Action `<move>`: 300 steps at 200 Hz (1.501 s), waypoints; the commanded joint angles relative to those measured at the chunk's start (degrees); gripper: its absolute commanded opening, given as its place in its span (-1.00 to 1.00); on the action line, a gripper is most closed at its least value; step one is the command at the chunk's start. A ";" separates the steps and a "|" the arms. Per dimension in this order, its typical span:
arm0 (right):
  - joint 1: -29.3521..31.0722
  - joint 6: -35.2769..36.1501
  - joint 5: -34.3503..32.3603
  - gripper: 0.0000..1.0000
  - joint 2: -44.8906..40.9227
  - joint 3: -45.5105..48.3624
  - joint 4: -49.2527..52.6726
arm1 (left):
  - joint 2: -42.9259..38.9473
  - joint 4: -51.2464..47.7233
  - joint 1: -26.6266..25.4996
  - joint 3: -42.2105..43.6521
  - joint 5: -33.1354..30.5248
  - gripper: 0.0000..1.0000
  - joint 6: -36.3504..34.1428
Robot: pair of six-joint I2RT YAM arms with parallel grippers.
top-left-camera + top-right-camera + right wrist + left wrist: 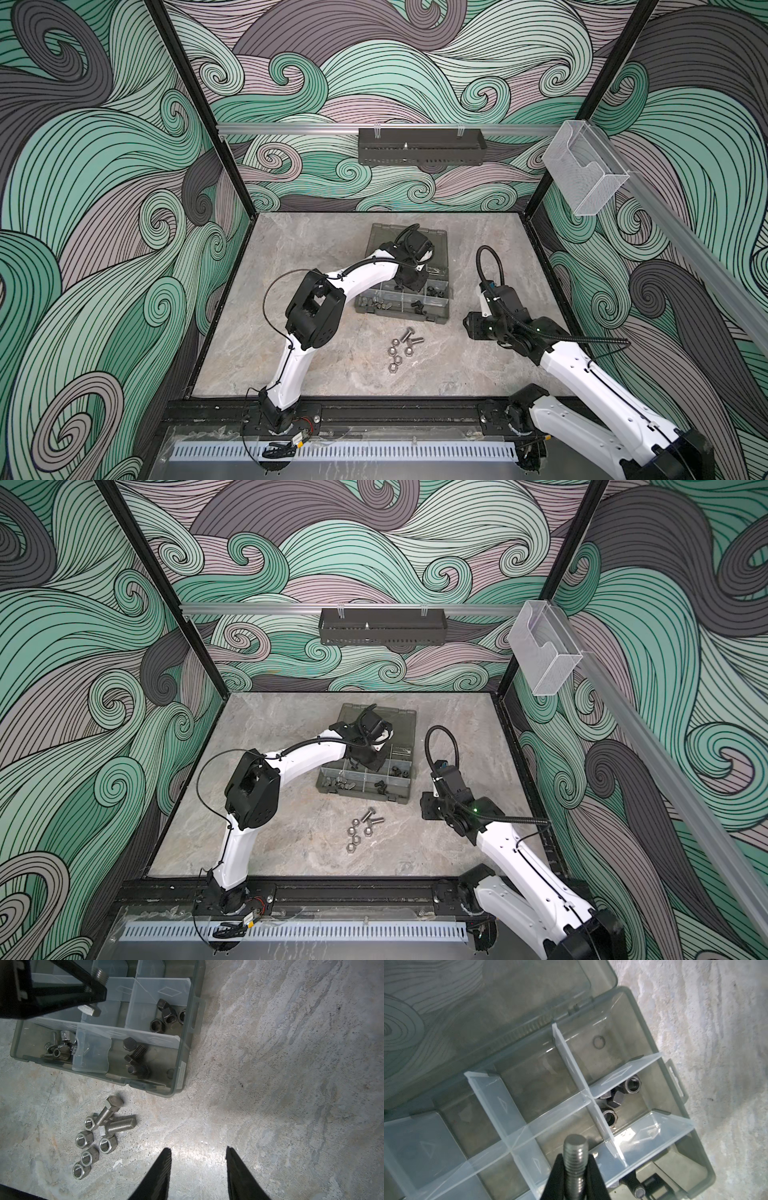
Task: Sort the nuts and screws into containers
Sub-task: 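Carry the silver bolt with the left gripper into a box compartment, release, then draw the left gripper back while the right gripper moves to the pile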
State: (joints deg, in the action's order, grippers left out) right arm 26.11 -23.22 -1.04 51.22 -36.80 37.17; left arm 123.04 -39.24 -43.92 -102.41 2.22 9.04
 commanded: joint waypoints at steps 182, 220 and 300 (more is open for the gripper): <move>0.39 0.04 3.00 -0.12 2.45 0.82 -0.55 | -22.91 4.66 1.64 18.80 -1.38 -0.24 6.06; 4.98 0.70 1.57 -0.13 5.52 0.29 -2.30 | -32.51 5.76 2.51 28.84 -3.84 -0.24 8.64; 14.91 5.54 3.31 -0.11 17.36 -2.85 -8.82 | -47.44 6.47 4.72 45.95 -5.88 -0.23 15.03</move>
State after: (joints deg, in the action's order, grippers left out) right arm 39.59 -20.64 1.56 66.35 -37.41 31.05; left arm 79.15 -33.19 -40.01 -59.16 -2.22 21.04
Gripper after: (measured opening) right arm 0.445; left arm 0.385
